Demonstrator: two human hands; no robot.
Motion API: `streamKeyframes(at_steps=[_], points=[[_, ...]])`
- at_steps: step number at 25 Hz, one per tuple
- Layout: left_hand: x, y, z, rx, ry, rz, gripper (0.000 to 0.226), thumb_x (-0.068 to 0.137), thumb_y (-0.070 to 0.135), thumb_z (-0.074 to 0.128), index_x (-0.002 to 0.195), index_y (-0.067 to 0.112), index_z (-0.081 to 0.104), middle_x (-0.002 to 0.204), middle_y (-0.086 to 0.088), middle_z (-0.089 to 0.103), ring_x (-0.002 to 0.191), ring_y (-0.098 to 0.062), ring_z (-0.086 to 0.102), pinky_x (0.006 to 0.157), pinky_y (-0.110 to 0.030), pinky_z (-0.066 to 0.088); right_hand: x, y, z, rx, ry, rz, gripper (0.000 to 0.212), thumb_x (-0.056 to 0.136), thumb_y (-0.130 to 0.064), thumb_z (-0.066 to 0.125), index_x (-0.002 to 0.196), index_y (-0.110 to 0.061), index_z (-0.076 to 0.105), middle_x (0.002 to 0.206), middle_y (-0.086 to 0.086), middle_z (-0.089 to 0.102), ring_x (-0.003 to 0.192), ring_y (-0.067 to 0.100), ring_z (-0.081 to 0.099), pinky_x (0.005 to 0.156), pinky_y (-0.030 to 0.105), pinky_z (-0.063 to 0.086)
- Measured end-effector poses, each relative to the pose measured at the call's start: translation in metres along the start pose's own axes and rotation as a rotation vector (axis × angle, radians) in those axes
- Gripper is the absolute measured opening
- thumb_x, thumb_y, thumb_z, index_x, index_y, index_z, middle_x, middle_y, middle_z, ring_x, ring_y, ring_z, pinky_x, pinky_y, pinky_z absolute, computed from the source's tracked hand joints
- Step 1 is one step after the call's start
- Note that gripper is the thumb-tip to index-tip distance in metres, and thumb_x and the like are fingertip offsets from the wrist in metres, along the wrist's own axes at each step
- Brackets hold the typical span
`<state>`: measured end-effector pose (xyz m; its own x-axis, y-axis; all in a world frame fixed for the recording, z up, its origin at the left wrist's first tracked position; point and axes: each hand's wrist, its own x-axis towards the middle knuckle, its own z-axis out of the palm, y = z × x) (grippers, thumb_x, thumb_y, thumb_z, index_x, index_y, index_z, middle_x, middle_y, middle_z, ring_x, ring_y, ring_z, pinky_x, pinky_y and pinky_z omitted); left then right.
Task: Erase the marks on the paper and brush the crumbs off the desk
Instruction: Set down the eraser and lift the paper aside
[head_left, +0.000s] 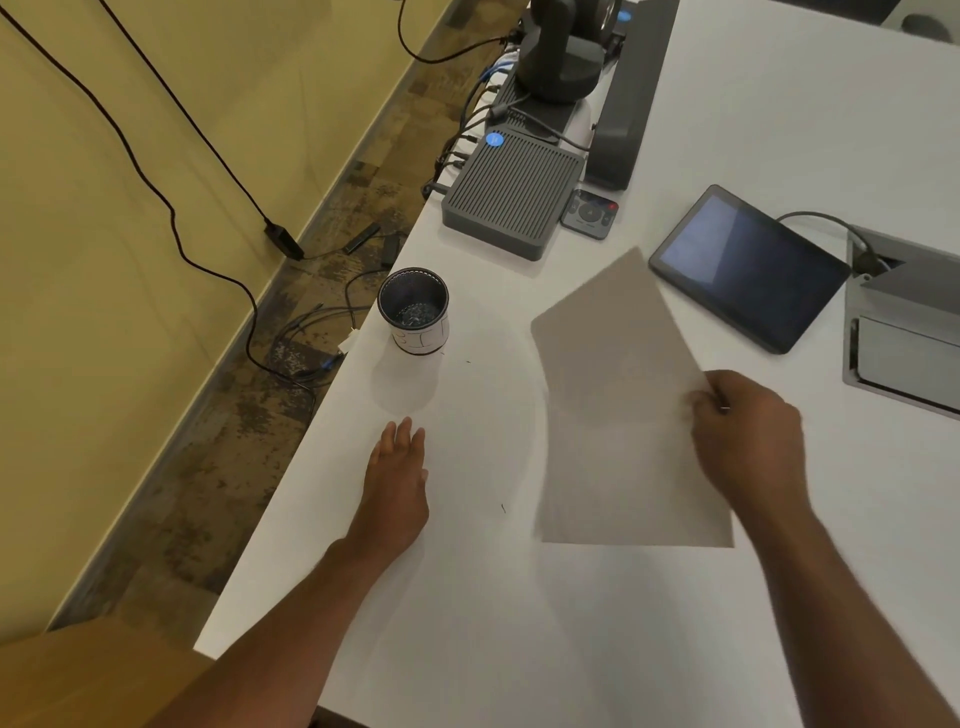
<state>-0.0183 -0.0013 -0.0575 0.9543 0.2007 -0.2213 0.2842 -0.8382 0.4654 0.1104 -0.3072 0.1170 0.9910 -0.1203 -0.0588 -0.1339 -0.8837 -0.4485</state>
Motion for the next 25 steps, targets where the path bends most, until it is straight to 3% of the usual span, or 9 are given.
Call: streamKeyframes(at_steps=[8,13,16,19,23,25], points=[[0.0,0.0,0.002,0.026,-0.006,0.025,0.053,0.103,0.008,0.046,0.153,0.002,0.031,0.164,-0.018,0.019,0.153,-0.037,0.009,0.122,-0.042,0.011,0.024,0.1,0.009,0.174,-0.146,0.328,0.015,0.093,-0.017,0.055,0.102,-0.013,0.067,0.091,0.009,0.066,0.076,0.026,0.059,0.067,0.031,0.042],[-0.001,-0.002,0.003,0.032,-0.001,0.042,0.052,0.102,0.007,0.047,0.151,-0.001,0.033,0.163,-0.021,0.021,0.152,-0.04,0.012,0.121,-0.045,0.014,0.04,0.131,0.037,0.127,-0.161,0.352,0.024,0.088,-0.018,0.057,0.109,-0.011,0.068,0.091,0.006,0.068,0.083,0.03,0.062,0.075,0.034,0.048],[0.0,-0.003,0.003,0.032,0.001,0.049,0.051,0.102,0.007,0.048,0.151,0.0,0.035,0.163,-0.021,0.023,0.152,-0.04,0.013,0.12,-0.044,0.014,0.041,0.14,0.048,0.091,-0.13,0.358,0.027,0.089,-0.018,0.058,0.113,-0.01,0.067,0.097,0.009,0.069,0.092,0.033,0.061,0.078,0.033,0.045],[-0.001,-0.005,0.004,0.047,0.004,0.059,0.051,0.1,0.007,0.052,0.149,0.0,0.039,0.161,-0.022,0.027,0.15,-0.042,0.018,0.119,-0.049,0.02,0.033,0.141,0.056,-0.014,-0.071,0.343,0.037,0.092,-0.019,0.058,0.126,-0.005,0.058,0.121,0.016,0.064,0.114,0.035,0.055,0.095,0.037,0.04],[-0.003,-0.01,0.012,0.109,0.013,0.093,0.044,0.101,0.009,0.047,0.144,0.0,0.045,0.156,-0.026,0.035,0.146,-0.047,0.027,0.113,-0.059,0.034,-0.016,0.102,0.087,0.06,0.138,0.114,0.047,0.091,-0.024,0.054,0.128,0.004,0.055,0.128,0.025,0.057,0.118,0.039,0.054,0.104,0.041,0.037],[-0.005,-0.011,0.017,0.125,0.046,0.12,0.045,0.104,0.02,0.03,0.143,0.001,0.044,0.155,-0.026,0.035,0.145,-0.046,0.026,0.113,-0.058,0.032,-0.069,0.063,0.123,0.17,-0.008,0.015,0.055,0.091,-0.036,0.048,0.13,0.002,0.055,0.132,0.021,0.057,0.121,0.035,0.054,0.107,0.03,0.03]])
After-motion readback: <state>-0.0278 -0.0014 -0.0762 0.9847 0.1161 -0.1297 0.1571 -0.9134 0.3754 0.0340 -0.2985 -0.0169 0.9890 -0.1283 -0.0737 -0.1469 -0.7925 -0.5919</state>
